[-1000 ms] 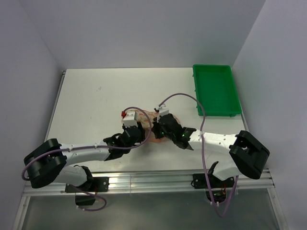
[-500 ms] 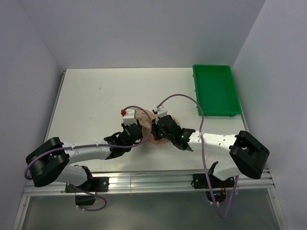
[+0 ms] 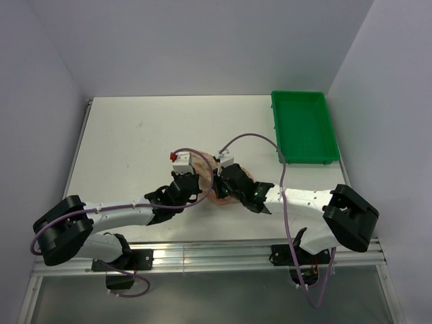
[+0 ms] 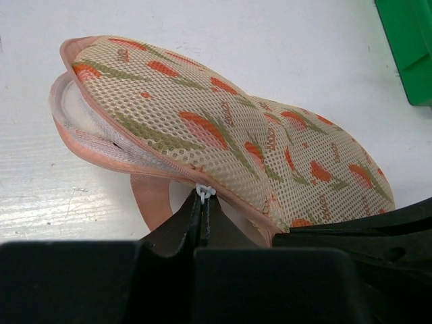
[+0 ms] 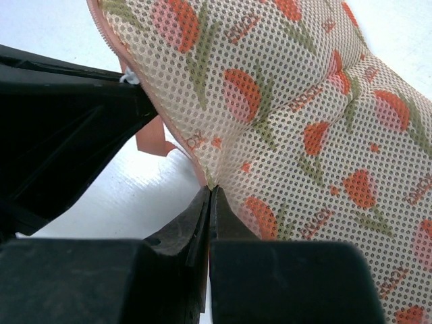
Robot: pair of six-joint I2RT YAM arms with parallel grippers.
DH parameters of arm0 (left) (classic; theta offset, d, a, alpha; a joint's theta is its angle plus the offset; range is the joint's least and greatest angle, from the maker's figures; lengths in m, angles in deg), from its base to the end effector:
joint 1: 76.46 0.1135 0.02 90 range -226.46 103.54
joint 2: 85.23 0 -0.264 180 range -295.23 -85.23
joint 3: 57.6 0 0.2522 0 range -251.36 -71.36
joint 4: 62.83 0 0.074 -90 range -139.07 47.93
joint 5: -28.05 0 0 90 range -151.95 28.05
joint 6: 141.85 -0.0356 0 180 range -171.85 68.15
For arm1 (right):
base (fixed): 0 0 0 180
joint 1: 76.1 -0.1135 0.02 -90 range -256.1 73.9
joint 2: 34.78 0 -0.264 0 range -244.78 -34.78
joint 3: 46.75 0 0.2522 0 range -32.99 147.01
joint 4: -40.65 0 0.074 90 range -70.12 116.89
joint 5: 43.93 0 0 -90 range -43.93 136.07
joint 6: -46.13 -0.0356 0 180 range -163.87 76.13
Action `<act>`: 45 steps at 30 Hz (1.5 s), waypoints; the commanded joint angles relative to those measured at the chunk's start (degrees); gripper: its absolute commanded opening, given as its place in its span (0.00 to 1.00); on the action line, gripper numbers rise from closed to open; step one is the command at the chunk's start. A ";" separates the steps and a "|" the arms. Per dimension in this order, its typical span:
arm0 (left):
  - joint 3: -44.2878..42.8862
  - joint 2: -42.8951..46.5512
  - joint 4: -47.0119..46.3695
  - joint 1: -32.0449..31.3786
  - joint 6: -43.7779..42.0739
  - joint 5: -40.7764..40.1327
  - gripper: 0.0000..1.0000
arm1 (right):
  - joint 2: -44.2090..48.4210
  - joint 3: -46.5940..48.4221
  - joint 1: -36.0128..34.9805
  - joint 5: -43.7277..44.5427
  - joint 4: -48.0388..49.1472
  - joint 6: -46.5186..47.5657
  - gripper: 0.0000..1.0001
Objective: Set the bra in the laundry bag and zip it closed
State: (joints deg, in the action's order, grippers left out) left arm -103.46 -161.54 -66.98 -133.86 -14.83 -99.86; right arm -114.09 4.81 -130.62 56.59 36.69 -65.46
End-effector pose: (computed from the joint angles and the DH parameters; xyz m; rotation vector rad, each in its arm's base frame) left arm 0.1620 -0.2127 0.1970 -0.0631 1.9504 -0.4248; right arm 0.1718 0.2299 0.1982 -0.5079 2.1114 0.5882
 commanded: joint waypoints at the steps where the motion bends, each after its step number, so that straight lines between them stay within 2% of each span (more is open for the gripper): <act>1: -0.07 3.27 -1.78 0.28 -1.24 -2.08 0.00 | 0.73 -1.41 -0.67 2.48 -0.66 0.67 0.00; 8: 7.12 9.77 2.08 5.28 0.42 -0.33 0.00 | 2.84 -2.20 0.20 7.66 -4.44 1.46 0.00; 12: 10.56 16.09 5.51 7.74 2.00 0.47 0.00 | 4.33 -3.17 2.22 8.20 -4.79 1.89 0.00; 19: 14.52 23.13 9.03 11.00 5.35 6.44 0.00 | 4.34 -1.95 6.80 6.62 -7.25 3.04 0.00; 22: 13.21 24.63 7.99 10.83 5.79 12.32 0.00 | 4.95 -0.45 4.61 1.18 -6.73 4.97 0.25; 23: 12.68 24.63 8.07 10.91 6.31 14.51 0.00 | 6.00 0.07 3.90 0.12 -6.29 5.41 0.37; 26: 11.44 24.81 7.02 10.83 7.54 18.20 0.00 | 8.63 1.92 0.92 -4.36 -6.64 7.78 0.55; 30: 11.09 25.86 5.52 10.83 9.12 21.55 0.00 | 11.02 2.45 -0.58 -8.23 -5.76 9.98 0.67; 34: 10.92 26.39 4.21 10.74 10.09 24.54 0.00 | 9.27 4.20 -1.11 -12.36 -3.22 10.68 0.78; 39: 9.69 26.39 2.88 10.65 10.18 27.45 0.00 | 2.85 9.47 -2.52 -14.31 -5.22 14.98 0.76; 42: 8.98 27.01 3.32 10.65 9.66 28.15 0.00 | 0.83 12.20 -2.87 -11.67 -6.11 15.87 0.66; 45: 9.16 27.71 3.15 10.65 8.95 28.16 0.00 | 0.38 12.73 -2.87 -8.61 -5.67 15.52 0.50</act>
State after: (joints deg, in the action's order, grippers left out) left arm -92.00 -135.32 -60.53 -123.15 -5.56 -74.09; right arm -113.72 14.30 -133.13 45.09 29.72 -51.40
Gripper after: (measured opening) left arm 0.021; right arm 0.553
